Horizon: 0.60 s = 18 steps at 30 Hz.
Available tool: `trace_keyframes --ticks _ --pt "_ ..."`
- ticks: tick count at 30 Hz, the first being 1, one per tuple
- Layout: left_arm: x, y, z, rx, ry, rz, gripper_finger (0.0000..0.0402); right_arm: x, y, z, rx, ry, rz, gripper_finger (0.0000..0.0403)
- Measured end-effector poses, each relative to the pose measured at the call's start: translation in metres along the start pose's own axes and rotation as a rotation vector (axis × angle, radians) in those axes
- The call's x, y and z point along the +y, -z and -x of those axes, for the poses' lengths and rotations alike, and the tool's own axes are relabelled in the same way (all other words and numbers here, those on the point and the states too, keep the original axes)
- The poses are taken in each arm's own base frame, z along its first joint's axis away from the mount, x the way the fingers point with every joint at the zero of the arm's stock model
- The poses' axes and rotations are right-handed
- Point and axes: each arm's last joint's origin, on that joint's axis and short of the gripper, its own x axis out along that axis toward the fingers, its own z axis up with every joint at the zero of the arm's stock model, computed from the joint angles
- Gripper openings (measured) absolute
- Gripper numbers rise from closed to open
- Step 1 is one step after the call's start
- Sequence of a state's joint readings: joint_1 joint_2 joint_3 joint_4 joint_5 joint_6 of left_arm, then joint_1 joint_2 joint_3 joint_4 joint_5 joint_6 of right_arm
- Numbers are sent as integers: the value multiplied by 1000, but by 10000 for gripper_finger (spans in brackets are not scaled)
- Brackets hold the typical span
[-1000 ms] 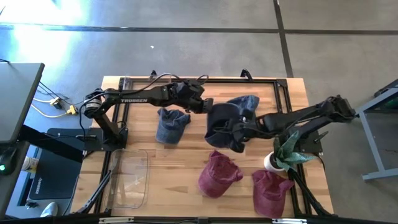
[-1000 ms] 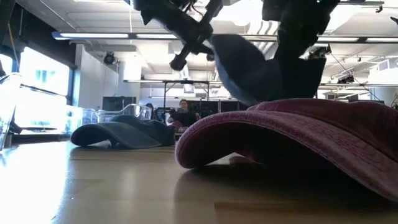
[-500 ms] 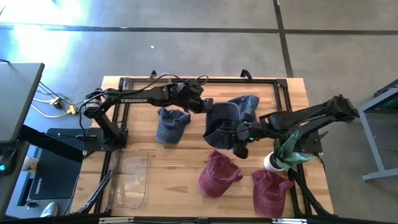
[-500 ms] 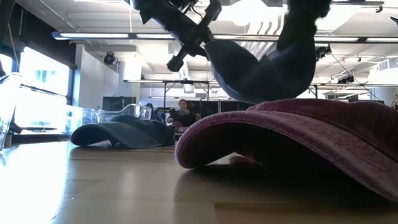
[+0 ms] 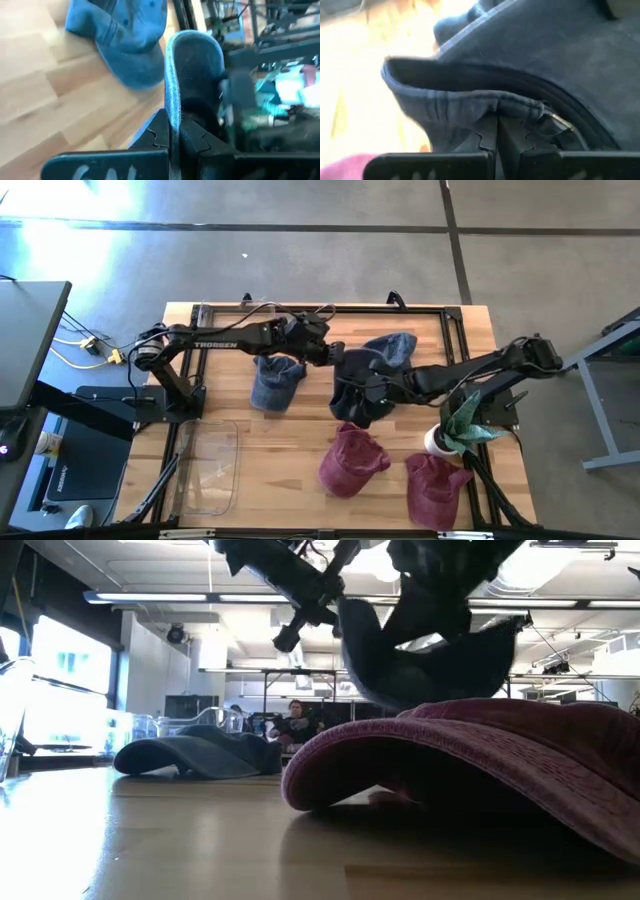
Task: Pick & Place hat
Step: Put the bottom blue cap into the top transparent bin
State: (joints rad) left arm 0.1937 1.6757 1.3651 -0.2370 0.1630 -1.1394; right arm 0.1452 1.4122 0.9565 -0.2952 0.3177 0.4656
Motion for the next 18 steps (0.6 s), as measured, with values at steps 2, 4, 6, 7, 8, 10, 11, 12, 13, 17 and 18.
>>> trace_keyframes --ticks 2,4,6,7,8,10,11,12,13,17,18 --pt "-1 0 0 -5 7 -8 0 -2 -1 8 12 -27 5 2" --pt "-2 -1 0 -16 10 -12 0 -4 -3 20 19 -75 -27 5" --pt "-2 -1 0 -18 8 -12 0 -4 -8 35 25 -165 -86 7" --pt "-2 -1 0 -17 7 -12 0 -4 -12 43 18 -209 -120 6" --pt "-2 -1 0 -17 7 -12 0 -3 -15 50 11 -248 -138 4" --pt "-2 -1 0 -17 8 -12 0 0 -19 59 3 -302 -100 2" --pt "-2 -1 0 -17 6 -11 0 3 -20 62 -2 -316 -36 2" --pt "-1 -1 0 -16 6 -11 0 5 -20 63 -8 -326 37 2" --pt "-2 -1 0 -16 7 -10 0 7 -22 64 -14 -332 112 2" --pt "-2 -2 1 -17 7 -6 0 13 -25 54 24 -329 347 1" --pt "-2 -2 1 -17 7 -6 0 14 -26 47 48 -335 386 1"
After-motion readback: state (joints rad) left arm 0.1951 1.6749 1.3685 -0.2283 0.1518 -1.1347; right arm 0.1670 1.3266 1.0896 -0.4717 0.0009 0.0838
